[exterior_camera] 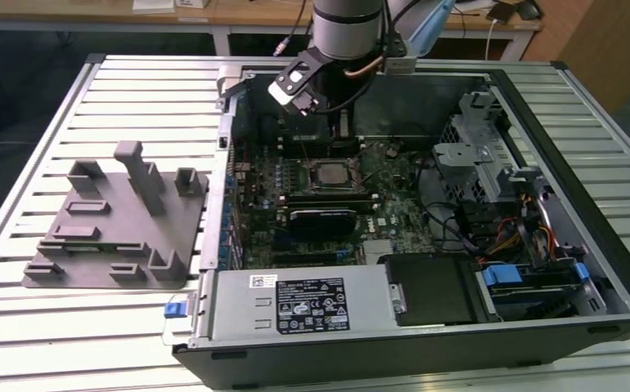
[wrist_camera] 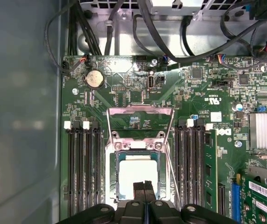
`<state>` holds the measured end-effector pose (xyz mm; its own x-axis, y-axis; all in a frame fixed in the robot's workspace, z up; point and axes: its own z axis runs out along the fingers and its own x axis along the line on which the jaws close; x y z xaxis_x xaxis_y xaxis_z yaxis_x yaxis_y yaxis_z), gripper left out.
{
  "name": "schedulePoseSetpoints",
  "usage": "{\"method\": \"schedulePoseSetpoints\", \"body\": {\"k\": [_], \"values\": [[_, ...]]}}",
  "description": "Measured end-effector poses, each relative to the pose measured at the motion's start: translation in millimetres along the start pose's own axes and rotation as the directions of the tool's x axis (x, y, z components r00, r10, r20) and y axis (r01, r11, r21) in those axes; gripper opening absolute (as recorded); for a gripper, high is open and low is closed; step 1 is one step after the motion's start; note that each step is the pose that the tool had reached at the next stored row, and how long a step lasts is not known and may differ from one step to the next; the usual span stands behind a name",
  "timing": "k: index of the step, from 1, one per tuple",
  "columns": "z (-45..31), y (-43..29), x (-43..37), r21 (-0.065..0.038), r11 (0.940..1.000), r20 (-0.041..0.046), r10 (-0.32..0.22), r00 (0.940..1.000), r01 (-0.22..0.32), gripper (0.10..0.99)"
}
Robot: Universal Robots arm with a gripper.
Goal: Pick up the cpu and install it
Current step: 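Close the cpu cover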
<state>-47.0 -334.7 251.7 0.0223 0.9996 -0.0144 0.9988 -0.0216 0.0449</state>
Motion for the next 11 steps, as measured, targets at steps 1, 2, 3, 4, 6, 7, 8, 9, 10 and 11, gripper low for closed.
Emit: {"method": "schedulePoseSetpoints", "body": {"k": [1, 2, 3, 4, 6, 7, 8, 9, 10, 11], "values": [[-1.3, 0.1, 0.0, 0.000, 1.0000, 0.0000, 0.000, 1.0000, 0.000, 0.106], [-2.6, 0.1, 0.0, 0.000, 1.0000, 0.0000, 0.000, 1.0000, 0.000, 0.106], [-4.0, 0.2, -0.1, 0.000, 1.0000, 0.0001, 0.000, 1.0000, 0.000, 0.106], [-5.4, 0.2, -0.1, 0.000, 1.0000, -0.0001, 0.000, 1.0000, 0.000, 0.106], [-8.9, 0.4, -0.1, 0.000, 1.0000, -0.0001, 0.000, 1.0000, 0.000, 0.106], [-10.7, 0.5, -0.2, 0.000, 1.0000, -0.0001, 0.000, 1.0000, 0.000, 0.106], [-12.5, 0.6, -0.2, 0.000, 1.0000, 0.0000, 0.000, 1.0000, 0.000, 0.106], [-14.3, 0.6, -0.2, 0.000, 1.0000, 0.0001, 0.000, 1.0000, 0.000, 0.106], [-15.8, 0.7, -0.2, 0.000, 1.0000, 0.0000, 0.000, 1.0000, 0.000, 0.106], [-17.0, 0.8, -0.2, 0.000, 1.0000, 0.0001, 0.000, 1.0000, 0.000, 0.106]]}}
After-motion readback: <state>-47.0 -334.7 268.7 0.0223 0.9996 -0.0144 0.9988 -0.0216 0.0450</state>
